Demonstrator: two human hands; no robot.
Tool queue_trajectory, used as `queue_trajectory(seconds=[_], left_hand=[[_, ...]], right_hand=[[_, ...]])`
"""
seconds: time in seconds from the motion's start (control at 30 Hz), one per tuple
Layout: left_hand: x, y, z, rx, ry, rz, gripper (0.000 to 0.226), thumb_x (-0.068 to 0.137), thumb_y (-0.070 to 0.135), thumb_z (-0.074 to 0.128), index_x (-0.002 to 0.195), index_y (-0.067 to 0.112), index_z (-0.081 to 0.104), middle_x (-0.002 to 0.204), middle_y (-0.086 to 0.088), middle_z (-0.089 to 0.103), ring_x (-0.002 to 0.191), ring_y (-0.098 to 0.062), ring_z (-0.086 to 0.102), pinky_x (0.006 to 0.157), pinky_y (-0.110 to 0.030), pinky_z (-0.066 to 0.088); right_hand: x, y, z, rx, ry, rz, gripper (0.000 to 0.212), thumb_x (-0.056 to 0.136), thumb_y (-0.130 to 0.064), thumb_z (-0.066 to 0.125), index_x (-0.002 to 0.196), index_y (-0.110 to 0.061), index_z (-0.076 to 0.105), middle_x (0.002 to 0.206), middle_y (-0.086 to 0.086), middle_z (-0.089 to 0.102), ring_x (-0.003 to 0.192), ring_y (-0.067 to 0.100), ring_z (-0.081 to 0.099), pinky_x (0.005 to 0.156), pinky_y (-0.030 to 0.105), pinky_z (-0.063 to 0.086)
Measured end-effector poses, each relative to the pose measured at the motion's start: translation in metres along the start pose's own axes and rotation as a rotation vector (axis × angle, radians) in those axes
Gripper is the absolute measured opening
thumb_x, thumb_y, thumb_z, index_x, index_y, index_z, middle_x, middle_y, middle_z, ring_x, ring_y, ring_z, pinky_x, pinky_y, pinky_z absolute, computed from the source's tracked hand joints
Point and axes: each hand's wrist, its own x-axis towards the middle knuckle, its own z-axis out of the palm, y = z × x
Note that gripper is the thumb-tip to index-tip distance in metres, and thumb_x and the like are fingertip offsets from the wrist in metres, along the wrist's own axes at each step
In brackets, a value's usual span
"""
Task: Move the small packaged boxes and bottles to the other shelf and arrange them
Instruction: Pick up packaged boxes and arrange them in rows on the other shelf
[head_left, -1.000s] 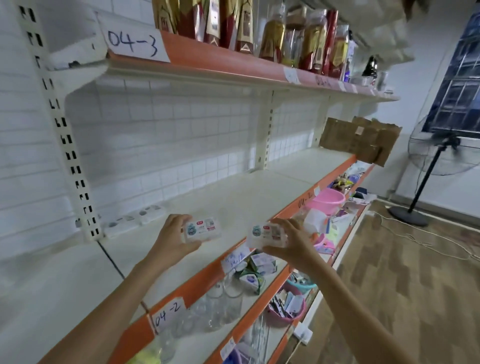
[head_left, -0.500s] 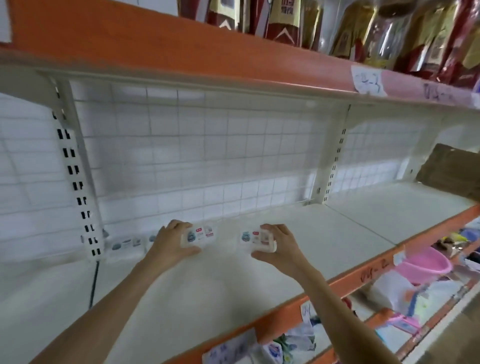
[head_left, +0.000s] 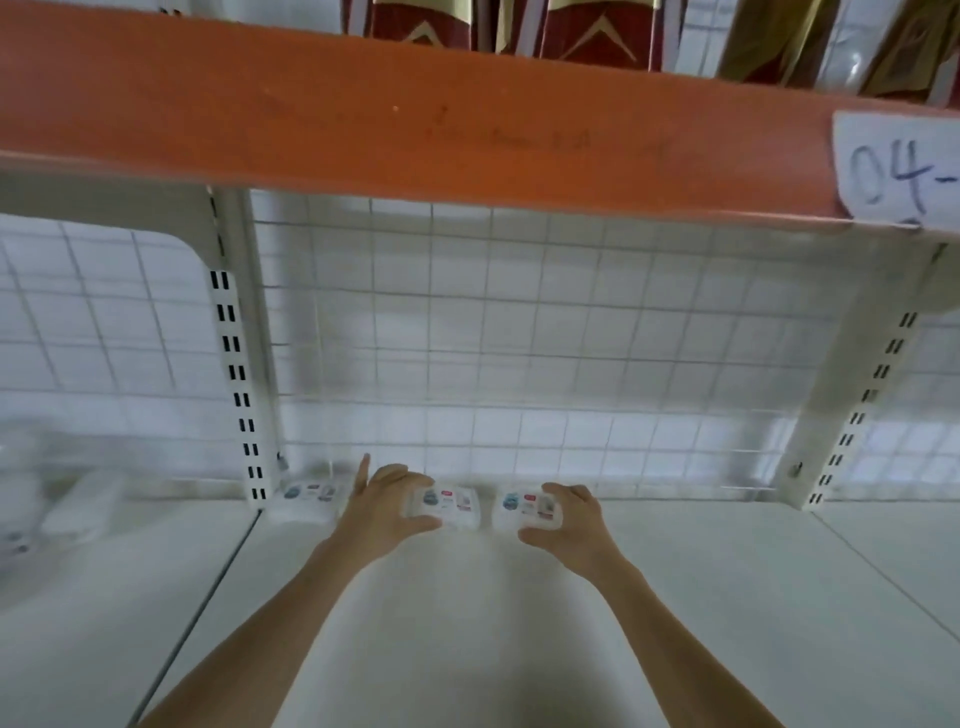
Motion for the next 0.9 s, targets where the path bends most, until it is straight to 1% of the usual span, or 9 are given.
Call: queue_trajectory(seconds=[0.1, 0.2, 0.33, 0.4, 0.53, 0.63, 0.7, 0.8, 0.9], left_hand=[[-0.001, -0.007, 0.004, 0.101, -0.028, -0.044, 0.086, 0.059, 0.076, 0.027, 0.129, 0.030, 0.046, 0.136, 0.012, 0.045, 0.137, -0.007, 0.021, 0.110, -0.034, -0.014], [-0.003, -0.016, 0.011, 0.101, -0.007, -0.097, 0.073, 0.071, 0.071, 0.035, 0.130, 0.029, 0.046, 0.141, 0.013, 0.040, 0.138, -0.007, 0.021, 0.113, -0.034, -0.006], [-0.004, -0.019, 0.020, 0.020, 0.089, -0.065, 0.082, 0.065, 0.072, 0.022, 0.126, 0.025, 0.051, 0.134, 0.010, 0.047, 0.131, -0.009, 0.034, 0.113, -0.031, 0.006], [-0.003, -0.021, 0.024, -0.007, 0.097, -0.054, 0.072, 0.073, 0.068, 0.033, 0.127, 0.023, 0.051, 0.134, 0.008, 0.048, 0.129, -0.009, 0.038, 0.113, -0.028, 0.009], [0.000, -0.025, 0.029, -0.018, 0.133, -0.023, 0.077, 0.067, 0.066, 0.029, 0.119, 0.017, 0.059, 0.123, 0.003, 0.057, 0.122, -0.013, 0.045, 0.111, -0.031, 0.019], [0.002, -0.029, 0.033, 0.090, 0.228, 0.053, 0.044, 0.067, 0.049, 0.070, 0.096, 0.017, 0.068, 0.096, 0.005, 0.066, 0.101, -0.009, 0.047, 0.095, -0.045, 0.043], [0.004, -0.028, 0.033, 0.105, 0.243, 0.060, 0.043, 0.056, 0.039, 0.084, 0.090, 0.020, 0.067, 0.089, 0.008, 0.065, 0.093, -0.011, 0.055, 0.088, -0.044, 0.048], [0.003, -0.028, 0.032, 0.137, 0.212, 0.068, 0.046, 0.050, 0.040, 0.087, 0.087, 0.022, 0.066, 0.084, 0.010, 0.063, 0.088, -0.010, 0.055, 0.084, -0.041, 0.051], [0.003, -0.025, 0.030, 0.106, 0.133, 0.053, 0.041, 0.069, 0.035, 0.077, 0.101, 0.014, 0.063, 0.099, 0.001, 0.062, 0.099, -0.021, 0.058, 0.100, -0.047, 0.042]], right_hand=[[0.009, 0.002, 0.003, 0.009, -0.006, 0.003, 0.078, 0.070, -0.034, 0.076, 0.136, -0.017, 0.039, 0.129, 0.006, 0.039, 0.123, 0.025, 0.038, 0.104, 0.037, 0.037], [0.015, -0.002, 0.008, 0.048, -0.001, -0.022, 0.072, 0.071, -0.028, 0.075, 0.132, -0.016, 0.040, 0.122, 0.005, 0.046, 0.113, 0.020, 0.044, 0.089, 0.027, 0.040], [0.019, -0.011, 0.025, 0.094, 0.028, -0.032, 0.052, 0.076, -0.019, 0.070, 0.121, -0.012, 0.044, 0.115, -0.001, 0.040, 0.100, 0.014, 0.044, 0.078, 0.019, 0.036], [0.020, -0.012, 0.033, 0.133, 0.074, -0.028, 0.045, 0.076, -0.019, 0.069, 0.115, -0.012, 0.049, 0.114, -0.003, 0.039, 0.103, 0.015, 0.048, 0.078, 0.018, 0.036], [0.020, -0.011, 0.043, 0.121, 0.161, -0.050, 0.040, 0.079, -0.023, 0.069, 0.114, -0.010, 0.055, 0.117, 0.000, 0.046, 0.099, 0.012, 0.047, 0.083, 0.016, 0.036], [0.022, -0.012, 0.050, 0.087, 0.240, -0.042, 0.040, 0.080, -0.025, 0.069, 0.115, -0.009, 0.058, 0.123, 0.003, 0.044, 0.114, 0.016, 0.043, 0.091, 0.019, 0.036], [0.022, -0.014, 0.052, 0.058, 0.264, -0.029, 0.041, 0.082, -0.027, 0.068, 0.117, -0.010, 0.058, 0.125, 0.002, 0.043, 0.117, 0.016, 0.043, 0.092, 0.019, 0.035], [0.020, -0.016, 0.051, 0.000, 0.248, -0.017, 0.043, 0.084, -0.030, 0.065, 0.121, -0.011, 0.056, 0.130, 0.002, 0.043, 0.123, 0.018, 0.041, 0.097, 0.024, 0.038], [0.015, -0.022, 0.048, -0.056, 0.174, 0.020, 0.050, 0.086, -0.033, 0.061, 0.131, -0.015, 0.047, 0.141, 0.003, 0.036, 0.130, 0.021, 0.034, 0.103, 0.031, 0.037]])
